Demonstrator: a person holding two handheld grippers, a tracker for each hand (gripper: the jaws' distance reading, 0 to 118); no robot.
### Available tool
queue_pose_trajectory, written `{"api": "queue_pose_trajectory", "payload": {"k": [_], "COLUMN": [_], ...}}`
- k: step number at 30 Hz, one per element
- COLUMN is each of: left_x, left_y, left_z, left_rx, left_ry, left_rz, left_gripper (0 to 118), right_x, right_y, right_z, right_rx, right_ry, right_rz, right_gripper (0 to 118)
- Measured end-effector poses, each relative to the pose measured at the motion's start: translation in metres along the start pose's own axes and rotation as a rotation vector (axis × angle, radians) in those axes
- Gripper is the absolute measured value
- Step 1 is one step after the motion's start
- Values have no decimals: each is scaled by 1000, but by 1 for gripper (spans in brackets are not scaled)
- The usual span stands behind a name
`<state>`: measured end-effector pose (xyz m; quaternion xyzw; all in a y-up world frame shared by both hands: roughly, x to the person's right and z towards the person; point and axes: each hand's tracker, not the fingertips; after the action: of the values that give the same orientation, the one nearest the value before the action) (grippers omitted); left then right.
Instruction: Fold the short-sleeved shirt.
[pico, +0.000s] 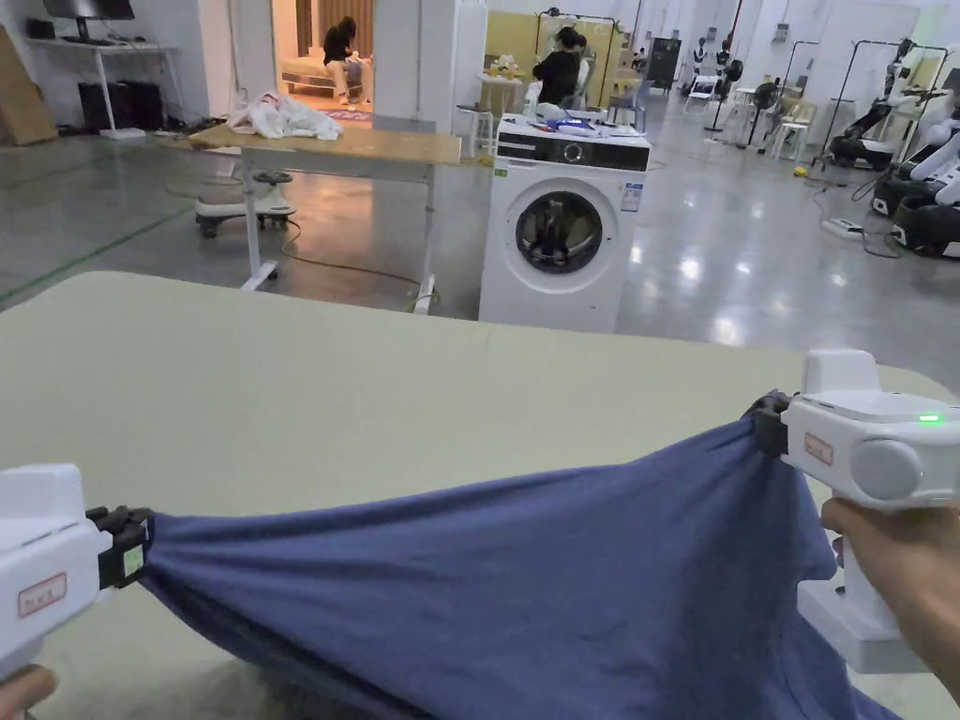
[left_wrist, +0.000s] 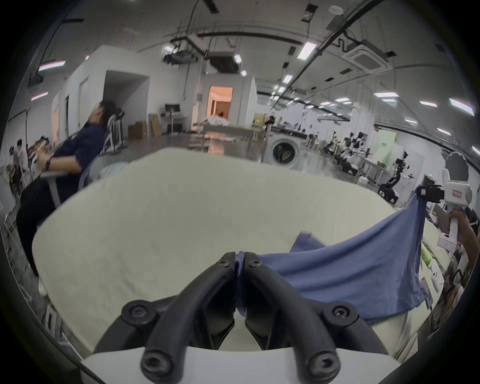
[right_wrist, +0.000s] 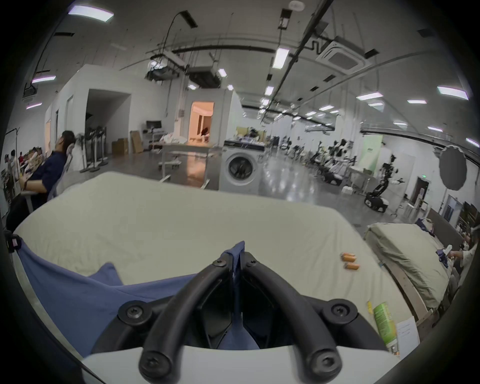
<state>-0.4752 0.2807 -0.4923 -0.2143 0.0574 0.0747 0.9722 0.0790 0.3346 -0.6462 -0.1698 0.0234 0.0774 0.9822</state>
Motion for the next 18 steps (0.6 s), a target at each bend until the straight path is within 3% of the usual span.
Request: {"api": "queue_pose_trajectory", "payload": {"k": [3,8,18], "left_x": [21,57,88], "left_y": [53,136,242], "left_z": [-5,-18,-52], "left_rx": [64,136,190], "left_ry": [-22,-63,-85], "left_rz": [-44,-111,-123], "left_gripper": [1,1,1], "right_x": [22,44,79], "right_y": [26,67,139], "right_z": [17,48,55], "right_rx": [49,123,191], "right_ry": [-57,-138,-167], "right_rz": [-49,-45,-70], "right_gripper": [3,3,3]}}
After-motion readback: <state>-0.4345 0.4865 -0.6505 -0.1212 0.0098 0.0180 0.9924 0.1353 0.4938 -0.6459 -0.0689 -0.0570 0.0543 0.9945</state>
